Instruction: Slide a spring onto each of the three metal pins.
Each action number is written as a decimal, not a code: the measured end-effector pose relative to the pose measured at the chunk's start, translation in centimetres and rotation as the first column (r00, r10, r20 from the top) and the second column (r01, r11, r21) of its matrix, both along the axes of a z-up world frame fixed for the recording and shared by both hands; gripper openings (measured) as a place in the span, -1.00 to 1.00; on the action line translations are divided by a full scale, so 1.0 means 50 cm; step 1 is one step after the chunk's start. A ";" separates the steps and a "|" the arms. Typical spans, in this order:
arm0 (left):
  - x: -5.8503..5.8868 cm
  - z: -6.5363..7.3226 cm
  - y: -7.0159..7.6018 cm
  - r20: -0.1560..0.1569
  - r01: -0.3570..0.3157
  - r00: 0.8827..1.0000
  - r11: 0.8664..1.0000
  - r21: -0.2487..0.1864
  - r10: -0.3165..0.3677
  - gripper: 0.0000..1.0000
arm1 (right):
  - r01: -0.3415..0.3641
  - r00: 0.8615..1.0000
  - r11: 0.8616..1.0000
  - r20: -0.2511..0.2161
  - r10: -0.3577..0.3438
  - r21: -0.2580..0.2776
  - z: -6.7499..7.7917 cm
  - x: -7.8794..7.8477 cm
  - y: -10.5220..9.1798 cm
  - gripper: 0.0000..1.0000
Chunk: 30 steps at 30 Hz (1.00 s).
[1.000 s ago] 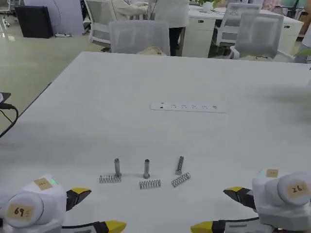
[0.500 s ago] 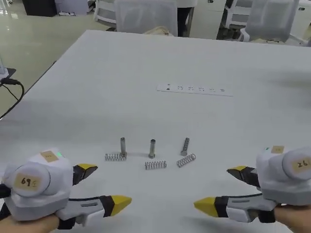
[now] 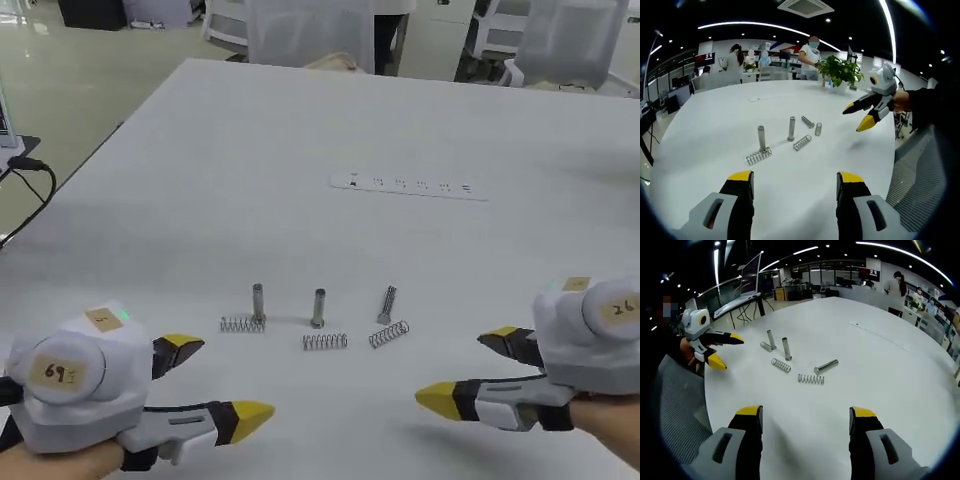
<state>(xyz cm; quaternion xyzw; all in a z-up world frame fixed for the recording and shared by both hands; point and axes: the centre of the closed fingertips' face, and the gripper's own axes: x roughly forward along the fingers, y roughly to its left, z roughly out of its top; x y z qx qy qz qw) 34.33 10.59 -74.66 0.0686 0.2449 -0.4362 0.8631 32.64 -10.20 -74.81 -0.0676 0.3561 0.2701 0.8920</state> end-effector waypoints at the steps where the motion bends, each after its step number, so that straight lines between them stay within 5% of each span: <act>1: 0.000 0.001 0.000 0.001 -0.002 1.000 1.000 -0.001 0.002 0.26 | 0.006 1.000 1.000 0.002 -0.006 0.000 0.004 0.006 -0.002 0.37; 13: 0.001 0.004 0.000 0.002 -0.004 1.000 1.000 -0.012 0.004 0.25 | 0.039 0.999 0.999 0.008 -0.039 -0.004 0.026 0.078 0.002 0.15; 30: 0.000 0.004 0.000 -0.003 -0.003 1.000 1.000 -0.010 0.003 0.24 | 0.070 0.996 0.997 -0.048 -0.072 -0.042 0.006 0.186 0.026 -0.25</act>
